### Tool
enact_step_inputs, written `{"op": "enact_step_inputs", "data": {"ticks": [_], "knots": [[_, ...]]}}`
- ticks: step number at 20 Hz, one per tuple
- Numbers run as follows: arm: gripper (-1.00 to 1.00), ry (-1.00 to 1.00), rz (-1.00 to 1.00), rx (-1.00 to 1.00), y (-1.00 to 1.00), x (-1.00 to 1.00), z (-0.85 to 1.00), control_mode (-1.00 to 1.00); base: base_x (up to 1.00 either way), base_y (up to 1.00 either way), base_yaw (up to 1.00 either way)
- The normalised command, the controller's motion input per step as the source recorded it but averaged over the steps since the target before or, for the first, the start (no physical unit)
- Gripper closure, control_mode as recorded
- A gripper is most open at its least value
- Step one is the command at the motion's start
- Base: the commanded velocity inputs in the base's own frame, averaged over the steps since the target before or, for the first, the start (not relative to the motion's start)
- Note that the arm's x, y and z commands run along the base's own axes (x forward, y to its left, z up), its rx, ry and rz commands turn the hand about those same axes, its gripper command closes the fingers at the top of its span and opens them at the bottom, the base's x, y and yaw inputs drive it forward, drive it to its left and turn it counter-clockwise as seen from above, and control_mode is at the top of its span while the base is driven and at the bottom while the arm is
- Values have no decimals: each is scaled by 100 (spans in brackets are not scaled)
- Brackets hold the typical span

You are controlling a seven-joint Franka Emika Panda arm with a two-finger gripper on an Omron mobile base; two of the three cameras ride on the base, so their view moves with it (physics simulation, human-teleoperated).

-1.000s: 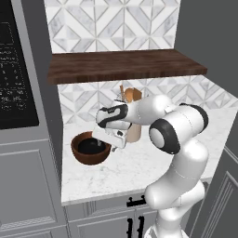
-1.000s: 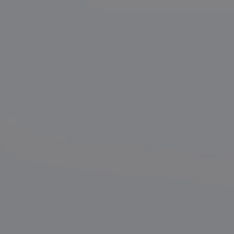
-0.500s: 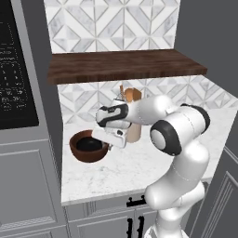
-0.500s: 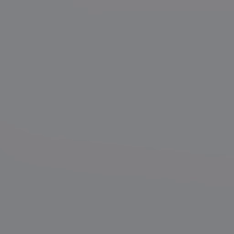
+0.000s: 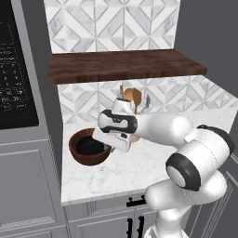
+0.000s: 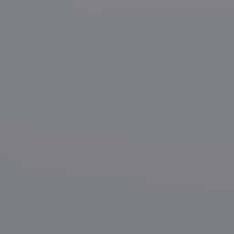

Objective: Pick up the bowls on the counter and stack them on top of one another in the open cabinet. Place the smaller bowl on top of the larger bowl.

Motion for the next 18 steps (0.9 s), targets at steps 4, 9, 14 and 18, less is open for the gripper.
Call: {"op": "enact_step_inputs", "data": {"ticks": [4,9,14,18], "knots": [[100,-8,-4,0,0,-79,58,-100,0,0,0],[100,-4,-5,0,-13,-65,70,-100,0,0,0],[100,-1,-8,0,-15,-55,65,-100,0,0,0],[100,0,-12,1,-34,-32,63,-100,0,0,0]]}}
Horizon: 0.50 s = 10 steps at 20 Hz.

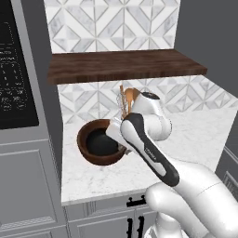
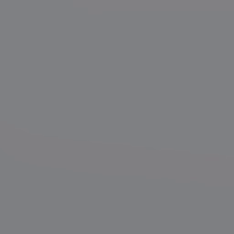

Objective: Pick up the bowls on the counter and stack them on top of one another in the open cabinet. Place the smaller bowl on top of the larger bowl.

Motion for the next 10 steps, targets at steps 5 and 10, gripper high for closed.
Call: {"op": "enact_step_inputs", "data": {"ticks": [5,10], "knots": [[100,-11,-19,0,-31,-26,60,-100,0,0,0],[100,-11,-24,0,-9,-35,76,-100,0,0,0]]}}
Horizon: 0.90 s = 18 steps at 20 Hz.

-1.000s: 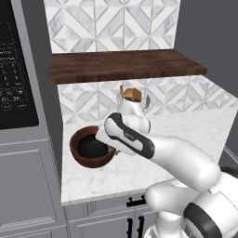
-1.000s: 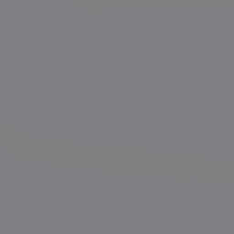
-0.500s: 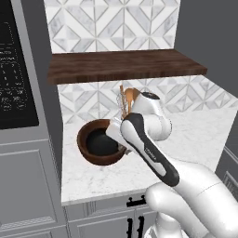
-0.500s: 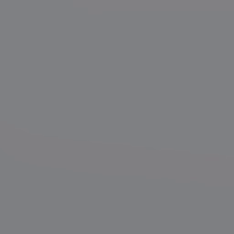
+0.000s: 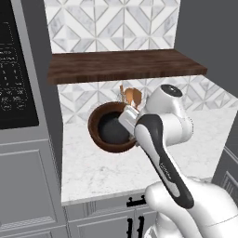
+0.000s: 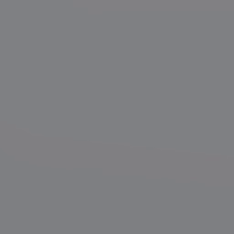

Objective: Pick up the bowls on the counter and stack them on top of one another in the open cabinet. Place the smaller bowl on top of the larger bowl.

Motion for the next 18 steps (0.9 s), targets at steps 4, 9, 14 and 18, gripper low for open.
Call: {"op": "enact_step_inputs", "data": {"ticks": [4,9,14,18], "knots": [[100,-5,-24,0,-18,-22,77,-100,0,0,0],[100,-13,-22,0,-22,-28,74,-100,0,0,0],[100,-18,-20,0,-22,-27,75,-100,0,0,0],[100,-18,-18,3,-25,-20,73,-100,0,0,0]]}}
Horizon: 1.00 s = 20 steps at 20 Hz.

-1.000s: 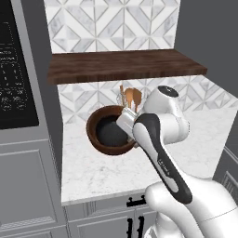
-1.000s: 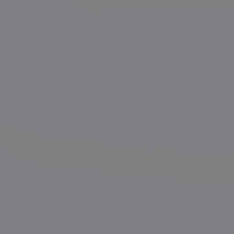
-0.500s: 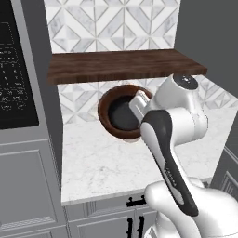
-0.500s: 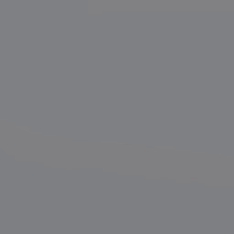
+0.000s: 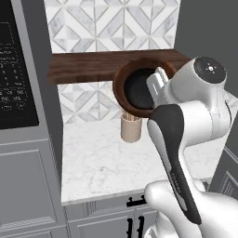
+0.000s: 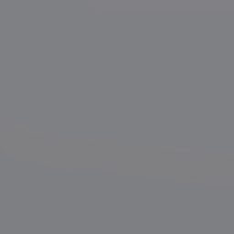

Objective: Pick up the bowls on the counter and stack them on top of one another in the open cabinet. Place the smaller bowl on top of the larger bowl.

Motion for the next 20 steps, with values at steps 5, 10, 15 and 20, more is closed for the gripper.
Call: {"op": "enact_step_inputs", "data": {"ticks": [5,10,15,20], "knots": [[100,-28,-14,5,-25,-10,66,-100,0,0,0],[100,-23,-11,4,-13,5,48,-100,0,0,0],[100,-7,-7,2,-1,47,24,-100,0,0,0],[100,-4,-1,4,-3,64,8,-100,0,0,0]]}}
